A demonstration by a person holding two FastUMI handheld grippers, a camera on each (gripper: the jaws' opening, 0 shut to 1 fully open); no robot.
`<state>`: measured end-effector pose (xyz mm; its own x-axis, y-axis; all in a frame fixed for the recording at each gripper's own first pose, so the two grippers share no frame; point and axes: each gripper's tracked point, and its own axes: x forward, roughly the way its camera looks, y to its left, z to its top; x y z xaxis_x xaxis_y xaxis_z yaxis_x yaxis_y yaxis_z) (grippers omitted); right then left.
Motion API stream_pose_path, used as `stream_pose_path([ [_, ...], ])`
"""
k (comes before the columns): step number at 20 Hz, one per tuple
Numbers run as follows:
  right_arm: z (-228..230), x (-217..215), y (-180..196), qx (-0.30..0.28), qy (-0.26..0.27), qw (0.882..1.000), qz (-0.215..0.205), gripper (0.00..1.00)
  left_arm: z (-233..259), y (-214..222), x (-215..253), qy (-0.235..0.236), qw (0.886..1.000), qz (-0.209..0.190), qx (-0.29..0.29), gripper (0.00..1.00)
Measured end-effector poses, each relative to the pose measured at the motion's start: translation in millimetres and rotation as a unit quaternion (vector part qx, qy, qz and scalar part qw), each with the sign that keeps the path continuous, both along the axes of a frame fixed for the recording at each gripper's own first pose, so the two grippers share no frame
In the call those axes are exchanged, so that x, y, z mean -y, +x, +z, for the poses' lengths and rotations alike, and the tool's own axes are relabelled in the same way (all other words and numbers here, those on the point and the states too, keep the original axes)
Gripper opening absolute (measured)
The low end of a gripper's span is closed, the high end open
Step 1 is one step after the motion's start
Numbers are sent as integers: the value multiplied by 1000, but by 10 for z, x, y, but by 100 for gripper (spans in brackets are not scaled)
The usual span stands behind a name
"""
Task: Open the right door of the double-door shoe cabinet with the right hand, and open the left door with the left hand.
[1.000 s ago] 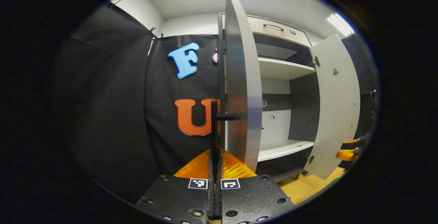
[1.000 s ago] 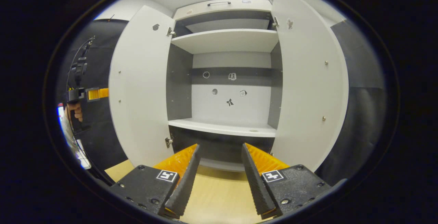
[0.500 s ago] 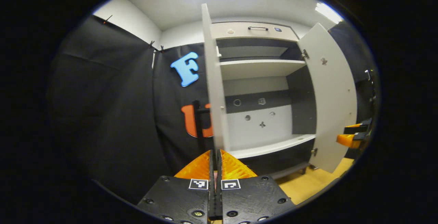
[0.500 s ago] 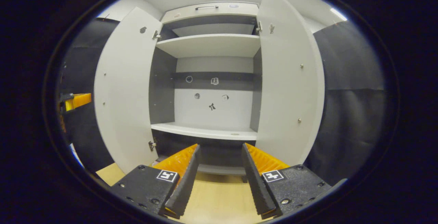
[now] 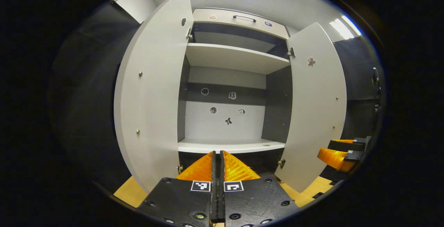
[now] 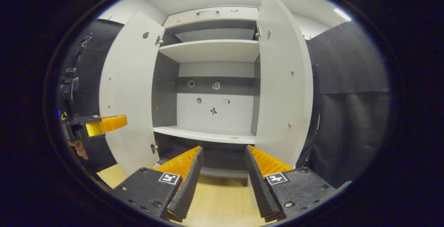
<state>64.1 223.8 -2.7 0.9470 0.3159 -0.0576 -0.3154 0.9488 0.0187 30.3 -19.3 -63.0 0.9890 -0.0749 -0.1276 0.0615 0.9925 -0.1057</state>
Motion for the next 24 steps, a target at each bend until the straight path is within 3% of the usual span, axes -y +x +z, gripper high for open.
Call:
stream_pose_path([
  [1, 3, 11, -4, 2, 0, 1000, 0, 76, 2, 20, 28, -4, 1000, -4, 0, 0],
  [2, -2, 26, -7, 1, 2, 1000, 1, 76, -2, -15, 74, -6, 1000, -13, 0, 12],
  [3, -13, 34, -6, -1, 3, 1000, 2, 75, -11, 17, 78, -3, 1000, -11, 0, 0],
  [4, -23, 36, 1, -4, 4, 1000, 2, 76, -12, 15, 66, 3, 1000, -6, 2, 22],
  [7, -35, 54, 29, -6, 8, 1000, -1, 76, 36, 27, 100, 12, 1000, -10, 14, 32],
  [9, -50, 57, 35, -8, 10, 1000, -2, 75, 76, 35, 94, 18, 1000, -5, 24, 64],
  [10, -56, 59, 42, -9, 12, 1000, -1, 76, 78, 26, 80, 21, 1000, 0, 23, 88],
  [14, -62, 40, 56, -9, 18, 1000, -1, 76, 6, 20, 49, 17, 1000, 10, 6, 88],
  [24, -49, -52, 31, -3, 20, 1000, 11, 76, 156, -54, -35, 28, 999, 26, 31, 87],
])
